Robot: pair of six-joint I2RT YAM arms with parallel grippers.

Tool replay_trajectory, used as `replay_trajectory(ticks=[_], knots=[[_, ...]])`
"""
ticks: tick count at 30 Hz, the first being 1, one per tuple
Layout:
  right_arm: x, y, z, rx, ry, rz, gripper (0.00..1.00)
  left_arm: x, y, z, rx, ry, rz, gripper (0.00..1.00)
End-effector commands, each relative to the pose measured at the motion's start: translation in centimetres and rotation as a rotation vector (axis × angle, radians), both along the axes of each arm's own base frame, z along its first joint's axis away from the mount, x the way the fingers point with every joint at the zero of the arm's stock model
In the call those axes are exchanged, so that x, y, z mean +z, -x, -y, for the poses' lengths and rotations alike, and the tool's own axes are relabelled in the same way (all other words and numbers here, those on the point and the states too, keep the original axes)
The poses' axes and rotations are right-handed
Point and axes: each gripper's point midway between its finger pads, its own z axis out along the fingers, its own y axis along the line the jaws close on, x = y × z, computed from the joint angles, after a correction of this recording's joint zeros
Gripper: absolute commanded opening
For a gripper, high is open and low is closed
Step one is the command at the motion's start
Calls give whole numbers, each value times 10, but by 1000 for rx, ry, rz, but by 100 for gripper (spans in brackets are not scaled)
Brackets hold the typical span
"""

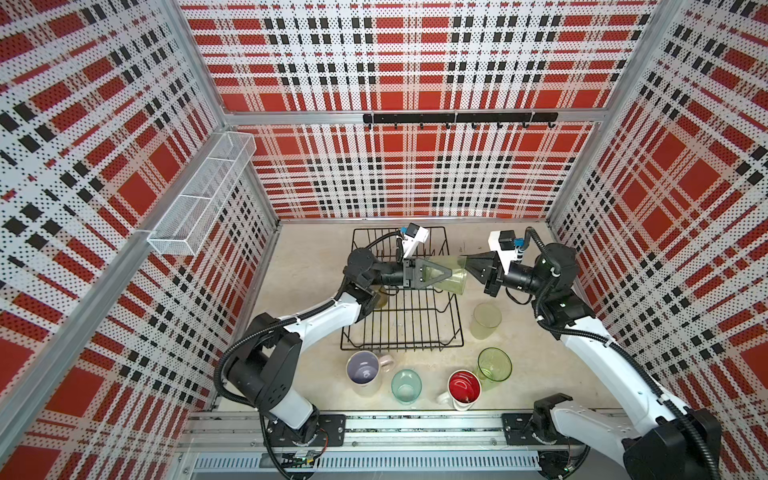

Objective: Load the cups into the dish rack
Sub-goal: 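Grasp the pale green glass with the left gripper while the right gripper releases it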

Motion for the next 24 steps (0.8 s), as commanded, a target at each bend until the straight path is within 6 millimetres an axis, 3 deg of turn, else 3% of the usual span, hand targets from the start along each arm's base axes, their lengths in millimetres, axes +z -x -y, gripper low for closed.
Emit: replay_trajectory(ticks=[1, 5, 7, 8, 9, 11, 16, 20, 24], knots=[[-11, -13, -3, -53, 38, -10, 0, -3, 13, 4, -49, 5, 31, 66], [-10, -21, 0, -100, 44, -17, 9, -5, 4, -1, -16, 6, 29, 65], [-10, -24, 3, -131, 47, -17, 19, -7, -2, -5, 5, 4, 23, 65], [-10, -27, 6, -157, 48, -18, 30, -8, -6, -7, 20, 3, 21, 65], [-11, -29, 9, -186, 44, -18, 56, -10, -10, -10, 38, 3, 16, 65], [-9, -32, 16, -232, 36, -12, 99, -14, -21, -16, 89, 4, 10, 62], [-3, -43, 46, -393, -24, -4, 100, -28, -47, -25, 192, -39, 19, 60], [-11, -68, 100, -675, -88, -64, 100, -48, -71, -26, 311, -165, 50, 60], [-29, -80, 157, -935, -136, -148, 100, -80, -101, -29, 490, -477, 157, 60]])
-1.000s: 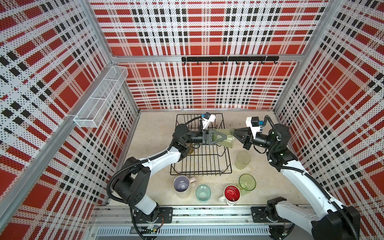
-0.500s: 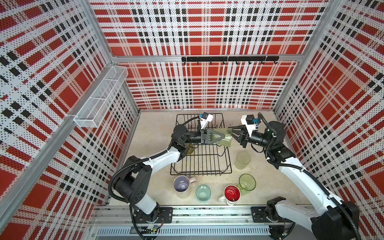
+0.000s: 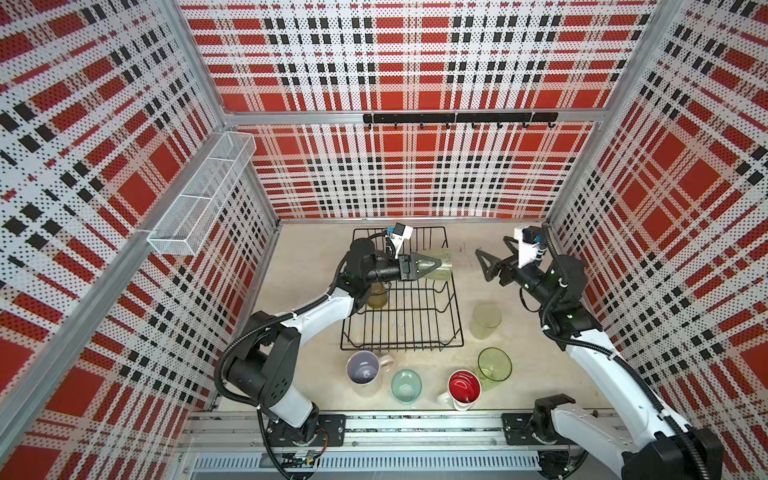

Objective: Load the cups into the dish rack
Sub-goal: 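Grasp the pale green glass with the left gripper while the right gripper releases it, then lower the pale green glass into the rack with the left gripper and release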

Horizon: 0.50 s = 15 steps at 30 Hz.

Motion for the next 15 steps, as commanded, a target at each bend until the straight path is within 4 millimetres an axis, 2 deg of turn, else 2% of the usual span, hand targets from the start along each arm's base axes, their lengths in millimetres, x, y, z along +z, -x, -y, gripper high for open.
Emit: replay_trajectory(ticks=[1, 8, 15], knots=[[0, -7, 51, -252, -72, -14, 100, -20, -19, -12, 141, -301, 119, 60], [-1, 4, 77, -382, -82, 30, 100, -58, -38, -32, 266, -605, 124, 60], [-6, 3, 101, -522, -62, -2, 100, -96, -19, -34, 220, -954, 138, 61]])
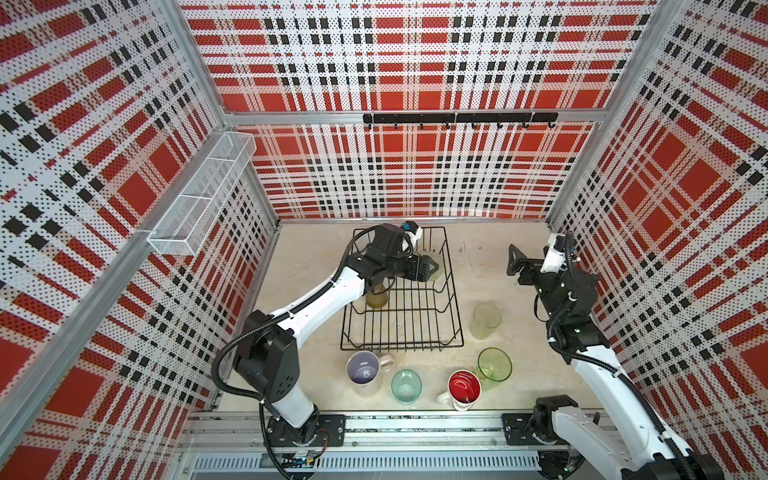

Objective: Load the cups into the dish rack
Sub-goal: 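Lower the pale green glass into the rack with the left gripper and release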

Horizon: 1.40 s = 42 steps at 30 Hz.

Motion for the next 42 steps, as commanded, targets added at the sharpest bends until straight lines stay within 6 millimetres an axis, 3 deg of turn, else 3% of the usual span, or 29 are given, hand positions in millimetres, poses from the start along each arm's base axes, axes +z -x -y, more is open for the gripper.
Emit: replay_trajectory(ticks=[1, 6, 13, 17, 28, 36, 42], knots=[[7, 2, 20, -112, -8, 3, 100, -37, 15, -20, -3, -279, -24, 62], [4, 3, 26, -144, -24, 4, 100, -62, 13, -32, 47, -421, -37, 65], [8, 6, 16, -86, 3, 18, 100, -80, 10, -40, 69, -541, -50, 67], [6, 9, 21, -114, 19, 7, 100, -93, 8, -46, 71, -597, -55, 67], [-7, 7, 26, -144, 16, -33, 100, -122, -14, -59, 99, -709, -58, 67], [-7, 7, 26, -145, 21, -36, 100, -134, -21, -62, 119, -679, -84, 74], [-19, 2, 33, -190, -11, -95, 100, -120, -21, -56, 119, -629, -58, 88]])
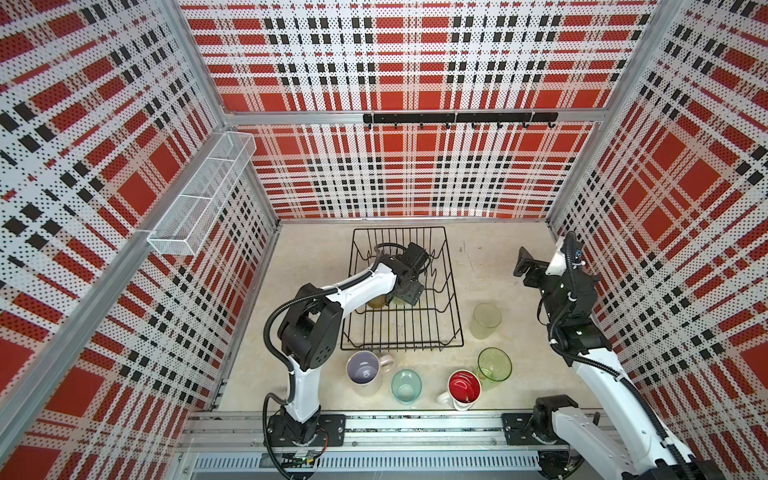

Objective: Load the cups into the dish rack
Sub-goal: 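Lower the pale green glass into the rack with the left gripper and release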

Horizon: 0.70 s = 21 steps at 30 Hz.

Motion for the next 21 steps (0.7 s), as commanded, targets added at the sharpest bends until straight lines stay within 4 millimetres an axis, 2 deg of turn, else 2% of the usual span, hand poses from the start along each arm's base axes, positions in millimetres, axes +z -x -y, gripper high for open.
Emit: replay_trajectory(ticks=[1, 8, 10, 15, 18, 21], knots=[[-9, -6, 3, -20, -22, -51, 100, 18, -7, 9, -4, 63, 46, 88], [-60, -36, -13, 96, -121, -251, 100, 48, -8, 12, -2, 104, 102, 91], [-68, -43, -20, 134, -124, -280, 100, 61, -10, 10, 14, 118, 133, 91], [-78, -64, -45, 283, -145, -302, 100, 108, -20, 8, 45, 188, 264, 92], [-94, -76, -25, 257, -188, -347, 100, 137, -29, -1, 80, 242, 356, 92], [-115, -83, 18, 182, -283, -373, 100, 162, -37, -20, 146, 287, 435, 93]])
